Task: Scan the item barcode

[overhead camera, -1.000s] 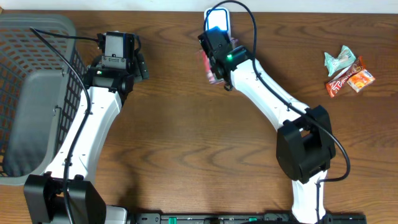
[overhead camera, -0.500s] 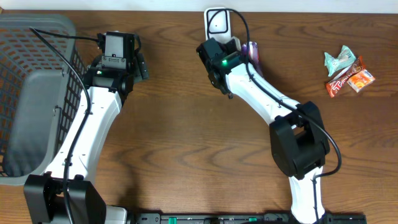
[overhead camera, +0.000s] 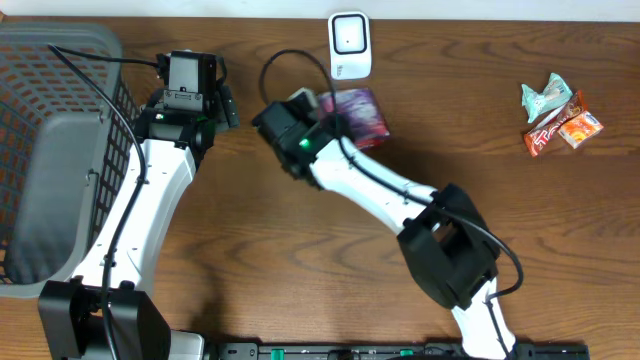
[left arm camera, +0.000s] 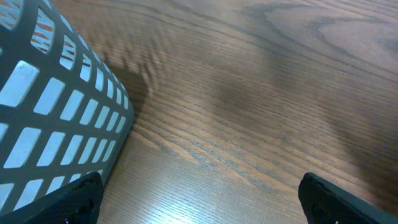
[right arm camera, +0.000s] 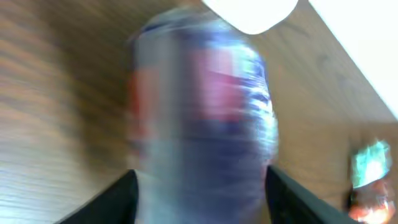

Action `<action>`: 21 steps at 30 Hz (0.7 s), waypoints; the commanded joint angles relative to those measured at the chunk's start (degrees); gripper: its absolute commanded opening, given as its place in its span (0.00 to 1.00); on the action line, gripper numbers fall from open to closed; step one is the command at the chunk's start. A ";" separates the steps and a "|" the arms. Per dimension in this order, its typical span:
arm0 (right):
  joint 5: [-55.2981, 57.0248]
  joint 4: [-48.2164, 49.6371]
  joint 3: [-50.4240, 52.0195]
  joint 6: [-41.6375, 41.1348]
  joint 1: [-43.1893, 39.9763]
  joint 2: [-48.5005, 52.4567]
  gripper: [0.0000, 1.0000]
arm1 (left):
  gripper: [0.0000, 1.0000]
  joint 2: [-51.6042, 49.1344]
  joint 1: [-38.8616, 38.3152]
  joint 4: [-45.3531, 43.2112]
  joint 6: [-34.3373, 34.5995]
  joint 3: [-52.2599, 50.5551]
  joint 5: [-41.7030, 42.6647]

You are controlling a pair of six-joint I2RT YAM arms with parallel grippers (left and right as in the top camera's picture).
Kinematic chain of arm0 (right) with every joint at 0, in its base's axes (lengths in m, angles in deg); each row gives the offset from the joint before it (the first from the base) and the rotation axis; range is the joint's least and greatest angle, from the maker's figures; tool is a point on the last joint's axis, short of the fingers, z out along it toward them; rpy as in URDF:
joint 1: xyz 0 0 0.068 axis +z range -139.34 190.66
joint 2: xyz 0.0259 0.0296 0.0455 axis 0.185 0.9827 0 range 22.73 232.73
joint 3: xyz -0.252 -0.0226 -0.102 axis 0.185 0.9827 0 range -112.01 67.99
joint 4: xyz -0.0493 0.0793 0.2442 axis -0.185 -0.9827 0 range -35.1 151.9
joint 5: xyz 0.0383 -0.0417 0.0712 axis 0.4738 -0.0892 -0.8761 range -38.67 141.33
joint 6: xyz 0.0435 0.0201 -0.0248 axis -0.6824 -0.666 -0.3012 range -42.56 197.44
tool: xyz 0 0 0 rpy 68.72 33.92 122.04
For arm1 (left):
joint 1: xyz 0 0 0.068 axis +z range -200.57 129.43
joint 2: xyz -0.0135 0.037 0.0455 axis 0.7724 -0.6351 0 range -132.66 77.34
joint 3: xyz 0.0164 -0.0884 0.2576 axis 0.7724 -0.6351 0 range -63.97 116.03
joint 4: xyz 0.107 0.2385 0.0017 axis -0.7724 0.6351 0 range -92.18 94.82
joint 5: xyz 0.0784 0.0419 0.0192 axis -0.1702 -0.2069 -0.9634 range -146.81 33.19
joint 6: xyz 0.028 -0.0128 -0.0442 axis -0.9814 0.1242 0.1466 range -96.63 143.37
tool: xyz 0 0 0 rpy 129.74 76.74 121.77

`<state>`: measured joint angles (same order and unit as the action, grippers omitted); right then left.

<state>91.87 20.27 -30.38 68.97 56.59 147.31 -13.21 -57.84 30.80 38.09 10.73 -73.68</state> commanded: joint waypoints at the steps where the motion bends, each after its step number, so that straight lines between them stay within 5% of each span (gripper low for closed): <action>1: -1.51 1.49 0.11 -0.50 0.24 0.44 0.68 | 0.99 -0.11 0.13 0.00 -0.74 0.33 -0.74; 13: -3.89 1.38 0.11 -0.92 -5.01 -1.84 0.76 | 0.99 -0.11 0.13 0.00 -0.74 0.33 -0.74; 21: -45.72 2.05 0.11 -0.87 -19.06 -2.10 0.79 | 0.99 -0.11 0.13 0.00 -0.74 0.33 -0.76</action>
<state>68.59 22.21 -30.38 68.88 43.17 147.26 -13.21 -57.84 30.80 38.09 10.73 -73.68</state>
